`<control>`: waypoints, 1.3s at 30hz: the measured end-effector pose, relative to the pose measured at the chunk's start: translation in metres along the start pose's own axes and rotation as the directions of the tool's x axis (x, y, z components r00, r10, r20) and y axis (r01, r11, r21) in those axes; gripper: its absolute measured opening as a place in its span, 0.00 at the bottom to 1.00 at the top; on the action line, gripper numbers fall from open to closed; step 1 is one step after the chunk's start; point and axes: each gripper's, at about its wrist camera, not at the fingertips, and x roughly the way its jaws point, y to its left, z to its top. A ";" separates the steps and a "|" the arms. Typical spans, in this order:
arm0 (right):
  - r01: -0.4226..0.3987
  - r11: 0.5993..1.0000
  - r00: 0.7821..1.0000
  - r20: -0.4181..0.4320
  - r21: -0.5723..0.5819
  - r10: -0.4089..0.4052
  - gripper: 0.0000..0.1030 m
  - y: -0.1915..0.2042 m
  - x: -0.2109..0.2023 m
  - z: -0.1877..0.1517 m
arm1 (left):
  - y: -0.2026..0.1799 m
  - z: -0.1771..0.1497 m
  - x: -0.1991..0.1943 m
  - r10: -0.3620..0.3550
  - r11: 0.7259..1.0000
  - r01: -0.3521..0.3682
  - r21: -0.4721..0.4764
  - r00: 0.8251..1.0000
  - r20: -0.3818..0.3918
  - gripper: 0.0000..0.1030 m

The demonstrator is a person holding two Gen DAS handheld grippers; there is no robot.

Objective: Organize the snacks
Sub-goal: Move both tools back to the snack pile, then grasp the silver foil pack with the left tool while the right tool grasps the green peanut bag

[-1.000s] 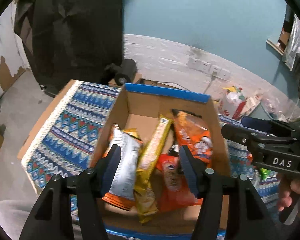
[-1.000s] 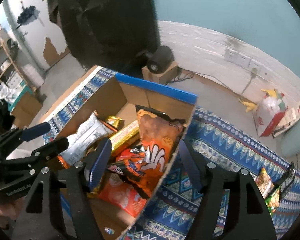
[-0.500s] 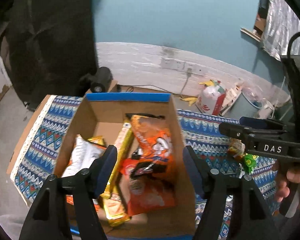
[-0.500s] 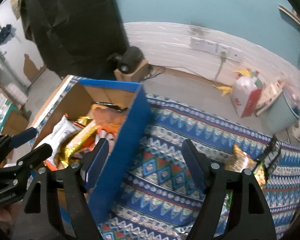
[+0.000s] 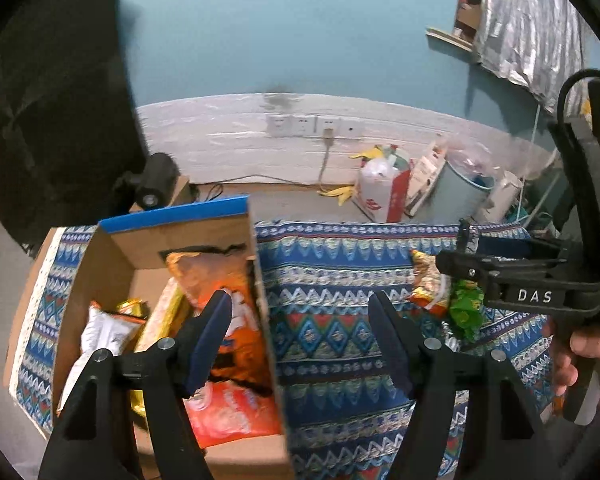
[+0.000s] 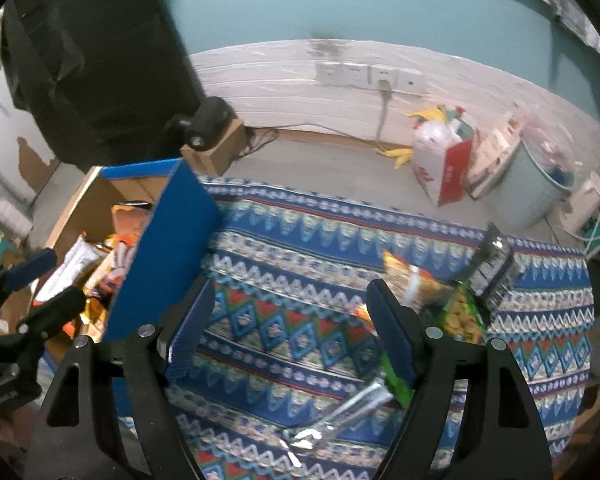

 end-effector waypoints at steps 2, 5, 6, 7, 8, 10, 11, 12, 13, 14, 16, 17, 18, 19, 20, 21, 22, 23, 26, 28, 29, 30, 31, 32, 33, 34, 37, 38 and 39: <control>0.007 1.000 1.000 -0.007 0.017 -0.007 0.76 -0.012 0.001 -0.003 | -0.010 0.002 0.004 -0.007 1.000 0.008 0.017 1.000 -0.001 0.70; 0.025 0.998 0.999 -0.022 0.049 -0.024 0.77 -0.033 0.003 -0.010 | -0.022 0.004 0.012 -0.012 0.999 0.013 0.036 1.000 -0.012 0.70; 0.031 0.998 0.999 -0.027 0.063 -0.029 0.77 -0.040 0.004 -0.012 | -0.027 0.005 0.016 -0.013 0.999 0.013 0.043 1.000 -0.018 0.70; 0.037 0.997 0.999 -0.032 0.074 -0.034 0.77 -0.046 0.005 -0.014 | -0.030 0.005 0.020 -0.012 0.999 0.013 0.048 1.000 -0.024 0.70; 0.044 0.995 0.998 -0.038 0.086 -0.041 0.77 -0.052 0.006 -0.016 | -0.033 0.005 0.024 -0.011 0.999 0.013 0.052 0.999 -0.032 0.70; 0.056 0.992 0.998 -0.049 0.114 -0.051 0.77 -0.066 0.008 -0.020 | -0.041 0.006 0.033 -0.017 0.998 0.019 0.059 0.999 -0.047 0.70; 0.060 0.989 0.997 -0.057 0.133 -0.052 0.77 -0.075 0.010 -0.022 | -0.044 0.006 0.037 -0.018 0.998 0.022 0.064 0.998 -0.053 0.70; 0.061 0.987 0.997 -0.063 0.146 -0.052 0.77 -0.080 0.012 -0.024 | -0.049 0.007 0.043 -0.019 0.997 0.023 0.072 0.998 -0.061 0.70; 0.065 0.985 0.996 -0.071 0.163 -0.054 0.77 -0.088 0.015 -0.026 | -0.053 0.007 0.048 -0.020 0.997 0.025 0.080 0.998 -0.066 0.70; 0.073 0.982 0.995 -0.080 0.175 -0.060 0.77 -0.094 0.018 -0.029 | -0.056 0.007 0.051 -0.022 0.996 0.027 0.085 0.997 -0.070 0.70; 0.090 0.977 0.992 -0.100 0.192 -0.072 0.77 -0.104 0.026 -0.035 | -0.067 0.005 0.061 -0.021 0.994 0.029 0.106 0.996 -0.082 0.70; 0.092 0.975 0.992 -0.104 0.200 -0.073 0.77 -0.109 0.030 -0.037 | -0.070 0.005 0.065 -0.019 0.993 0.029 0.114 0.996 -0.087 0.70; 0.092 0.972 0.991 -0.111 0.218 -0.069 0.77 -0.115 0.036 -0.041 | -0.075 0.005 0.072 -0.014 0.992 0.027 0.127 0.995 -0.100 0.70; 0.095 0.968 0.990 -0.121 0.233 -0.068 0.77 -0.120 0.041 -0.044 | -0.077 0.004 0.075 -0.011 0.991 0.025 0.133 0.994 -0.106 0.70; 0.100 0.963 0.988 -0.139 0.252 -0.066 0.77 -0.126 0.047 -0.047 | -0.078 0.003 0.079 -0.011 0.990 0.027 0.137 0.994 -0.113 0.70; 0.107 0.957 0.986 -0.156 0.270 -0.067 0.77 -0.131 0.052 -0.051 | -0.081 0.002 0.085 -0.017 0.990 0.034 0.137 0.992 -0.125 0.70; 0.115 0.953 0.983 -0.168 0.282 -0.069 0.77 -0.136 0.057 -0.053 | -0.084 0.001 0.089 -0.021 0.990 0.040 0.138 0.990 -0.136 0.70; 0.123 0.949 0.981 -0.180 0.291 -0.072 0.77 -0.140 0.061 -0.057 | -0.087 -0.001 0.095 -0.025 0.989 0.047 0.143 0.988 -0.150 0.70; 0.151 0.938 0.975 -0.205 0.312 -0.089 0.77 -0.149 0.074 -0.064 | -0.094 -0.005 0.107 -0.025 0.985 0.053 0.162 0.985 -0.172 0.70; 0.144 0.931 0.975 -0.209 0.334 -0.076 0.77 -0.154 0.081 -0.067 | -0.098 -0.008 0.116 -0.020 0.984 0.054 0.172 0.981 -0.192 0.70; 0.146 0.928 0.974 -0.216 0.342 -0.073 0.77 -0.155 0.085 -0.068 | -0.099 -0.009 0.119 -0.022 0.983 0.057 0.173 0.980 -0.199 0.70; 0.150 0.926 0.972 -0.220 0.348 -0.075 0.77 -0.157 0.088 -0.068 | -0.100 -0.010 0.122 -0.024 0.983 0.061 0.171 0.978 -0.206 0.70; 0.152 0.924 0.972 -0.221 0.351 -0.076 0.77 -0.158 0.091 -0.069 | -0.101 -0.010 0.125 -0.027 0.983 0.064 0.170 0.977 -0.212 0.70; 0.152 0.923 0.972 -0.223 0.353 -0.075 0.77 -0.159 0.093 -0.069 | -0.102 -0.011 0.127 -0.030 0.983 0.067 0.168 0.976 -0.216 0.70; 0.149 0.924 0.971 -0.226 0.353 -0.070 0.77 -0.159 0.096 -0.069 | -0.102 -0.012 0.130 -0.032 0.983 0.071 0.168 0.974 -0.224 0.70; 0.145 0.925 0.971 -0.230 0.350 -0.066 0.77 -0.159 0.099 -0.070 | -0.102 -0.013 0.132 -0.033 0.983 0.073 0.169 0.973 -0.228 0.70; 0.148 0.935 0.966 -0.252 0.323 -0.066 0.60 -0.158 0.107 -0.073 | -0.106 -0.015 0.136 -0.037 0.982 0.080 0.170 0.969 -0.243 0.70; 0.164 0.943 0.964 -0.251 0.290 -0.091 0.54 -0.155 0.107 -0.073 | -0.107 -0.015 0.137 -0.042 0.982 0.085 0.166 0.968 -0.247 0.70; 0.152 0.951 0.964 -0.253 0.271 -0.082 0.47 -0.153 0.107 -0.074 | -0.109 -0.016 0.138 -0.053 0.982 0.097 0.162 0.966 -0.254 0.70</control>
